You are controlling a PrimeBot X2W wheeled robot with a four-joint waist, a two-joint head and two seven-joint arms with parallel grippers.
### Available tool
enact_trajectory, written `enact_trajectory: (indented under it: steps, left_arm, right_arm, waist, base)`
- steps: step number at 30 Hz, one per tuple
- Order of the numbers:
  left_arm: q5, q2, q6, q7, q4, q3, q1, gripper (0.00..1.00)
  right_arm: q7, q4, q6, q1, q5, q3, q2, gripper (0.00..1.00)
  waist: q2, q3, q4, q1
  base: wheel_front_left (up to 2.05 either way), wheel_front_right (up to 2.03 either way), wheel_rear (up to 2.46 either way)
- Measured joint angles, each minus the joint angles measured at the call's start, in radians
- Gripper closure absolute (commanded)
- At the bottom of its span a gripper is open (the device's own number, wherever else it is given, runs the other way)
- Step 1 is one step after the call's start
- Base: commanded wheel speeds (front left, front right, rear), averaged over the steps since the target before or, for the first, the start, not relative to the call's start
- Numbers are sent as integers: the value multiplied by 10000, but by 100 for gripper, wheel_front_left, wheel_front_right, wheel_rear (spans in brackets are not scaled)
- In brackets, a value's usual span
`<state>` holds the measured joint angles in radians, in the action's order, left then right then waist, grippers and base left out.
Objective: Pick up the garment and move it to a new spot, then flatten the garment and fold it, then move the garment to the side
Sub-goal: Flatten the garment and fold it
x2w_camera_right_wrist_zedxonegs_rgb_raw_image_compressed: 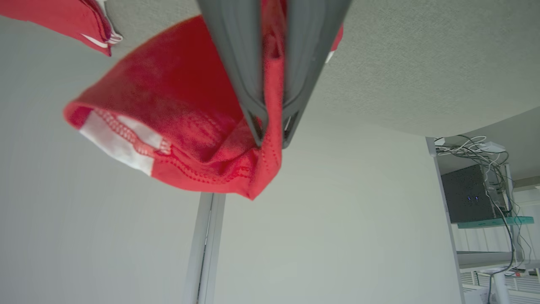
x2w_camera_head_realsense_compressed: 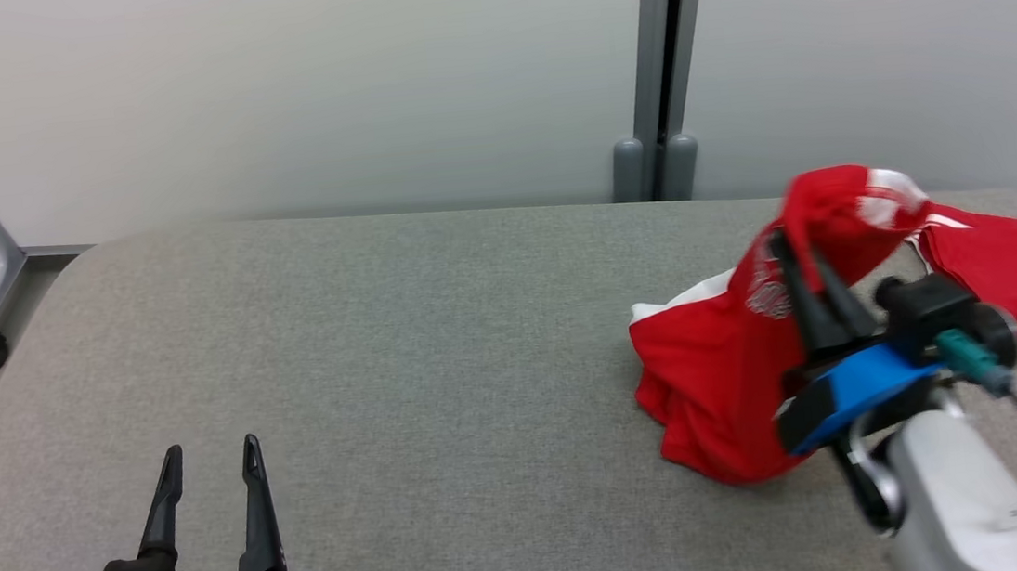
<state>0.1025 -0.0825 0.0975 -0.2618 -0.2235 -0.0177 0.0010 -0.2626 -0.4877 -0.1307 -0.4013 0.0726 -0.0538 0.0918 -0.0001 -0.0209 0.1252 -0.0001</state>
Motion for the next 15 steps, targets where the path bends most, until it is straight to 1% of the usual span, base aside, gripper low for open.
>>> enact_trajectory:
  steps: [3,7,10,15]
  left_arm:
    - [2,33,0,0,4,4,51,0]
    - [15,79,2,0,-19,25,79,0]
    - [17,90,10,0,-63,27,77,0]
    - [29,107,44,2,-173,54,35,0]
  right_arm:
    - [17,199,0,-16,351,-1191,-272,100]
    - [71,-15,0,-78,932,-2723,-397,100]
    - [67,-176,0,-117,1992,-4046,-414,100]
    - [44,-522,0,-500,3344,-5996,-414,100]
  waist:
    - [-1,-16,159,-1]
    - [0,-7,445,0]
    - [0,17,694,0]
    - [1,164,976,1]
  base:
    - [0,0,0]
    - [0,0,0]
    - [0,0,0]
    - [0,0,0]
